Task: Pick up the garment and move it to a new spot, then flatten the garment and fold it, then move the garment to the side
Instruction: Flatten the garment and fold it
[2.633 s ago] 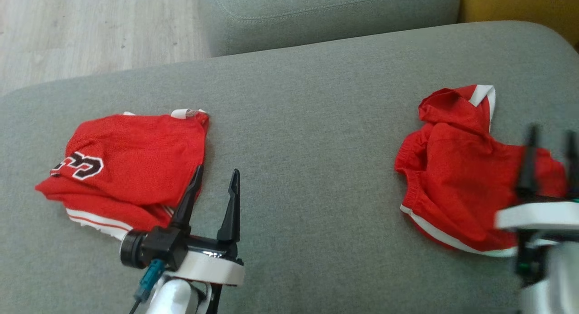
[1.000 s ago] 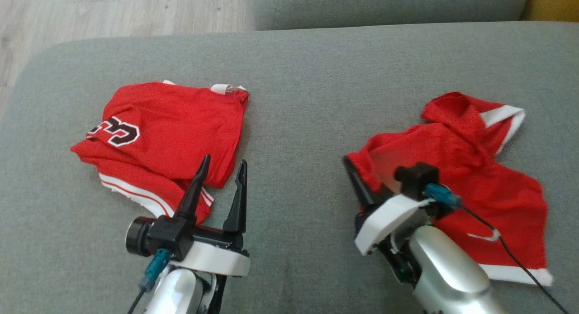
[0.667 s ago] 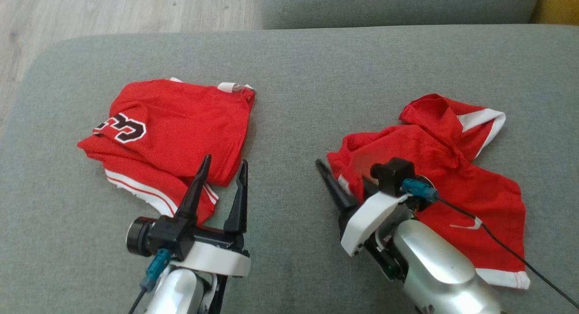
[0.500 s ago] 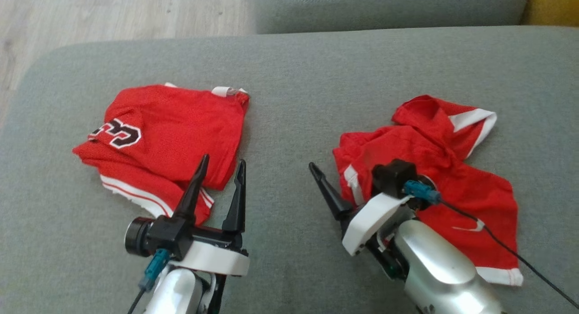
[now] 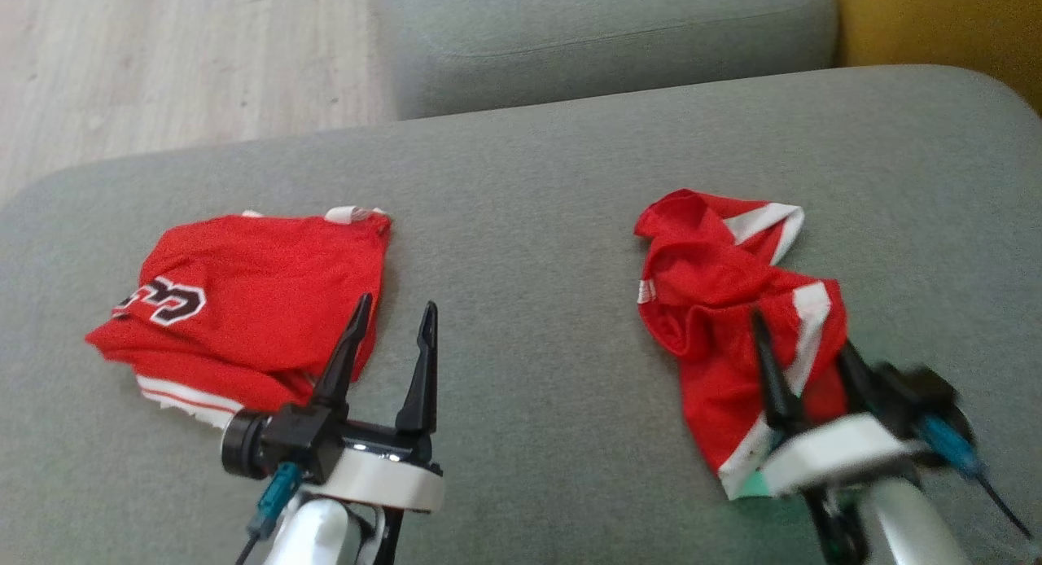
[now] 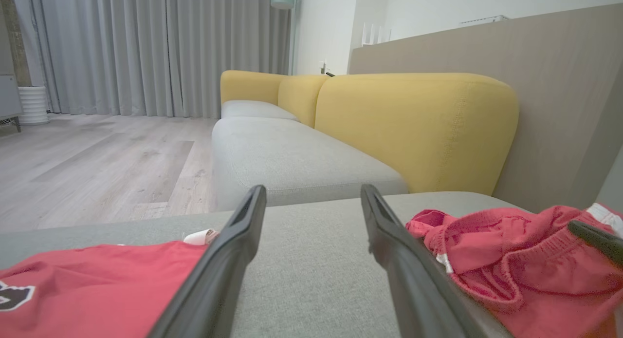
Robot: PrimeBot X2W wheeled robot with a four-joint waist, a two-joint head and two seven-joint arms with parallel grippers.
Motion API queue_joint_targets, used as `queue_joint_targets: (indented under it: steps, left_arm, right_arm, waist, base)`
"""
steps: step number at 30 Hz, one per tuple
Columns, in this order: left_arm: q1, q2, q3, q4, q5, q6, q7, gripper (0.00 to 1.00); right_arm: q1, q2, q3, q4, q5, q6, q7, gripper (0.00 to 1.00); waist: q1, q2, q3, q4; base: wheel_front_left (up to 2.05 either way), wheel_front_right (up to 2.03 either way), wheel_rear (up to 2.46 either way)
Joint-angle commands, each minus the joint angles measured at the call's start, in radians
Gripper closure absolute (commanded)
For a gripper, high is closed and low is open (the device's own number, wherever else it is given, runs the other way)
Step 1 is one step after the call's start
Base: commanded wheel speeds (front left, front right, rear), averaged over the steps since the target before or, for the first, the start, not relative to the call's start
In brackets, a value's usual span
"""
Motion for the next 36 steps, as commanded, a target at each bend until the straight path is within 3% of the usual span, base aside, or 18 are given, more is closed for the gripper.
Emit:
queue_joint_targets:
  steps: [1,9,19,28,36]
  left_arm:
    - [-0.022,-0.001,0.037,-0.033,0.003,-0.002,-0.01,0.0]
    - [-0.02,-0.001,0.03,-0.035,-0.002,-0.003,-0.01,0.0]
    - [-0.03,-0.001,0.032,-0.032,-0.003,-0.004,-0.01,0.0]
    - [-0.035,-0.001,0.028,-0.028,0.002,-0.008,-0.01,0.0]
    - [-0.045,-0.001,0.017,-0.023,0.005,-0.012,-0.01,0.0]
  right_arm:
    - [0.011,0.005,0.004,-0.048,-0.008,-0.001,-0.007,0.0]
    - [0.123,0.016,-0.027,-0.201,-0.018,-0.001,0.04,0.0]
    - [0.128,0.017,-0.046,-0.249,0.024,-0.001,0.054,0.0]
    - [0.043,0.017,-0.154,-0.123,0.033,-0.001,0.118,0.0]
    - [-0.068,0.017,-0.168,0.063,0.092,-0.001,0.17,0.0]
  waist:
    - [0.0001,0.0,-0.008,-0.017]
    - [0.0001,0.0,0.005,-0.062]
    - [0.0001,0.0,0.018,-0.057]
    - [0.0001,0.0,0.034,-0.027]
    - [0.0001,0.0,0.068,0.008]
  base:
    - [0.0,0.0,0.0]
    - [0.0,0.0,0.0]
    - [0.0,0.0,0.0]
    - [0.0,0.0,0.0]
    - [0.0,0.0,0.0]
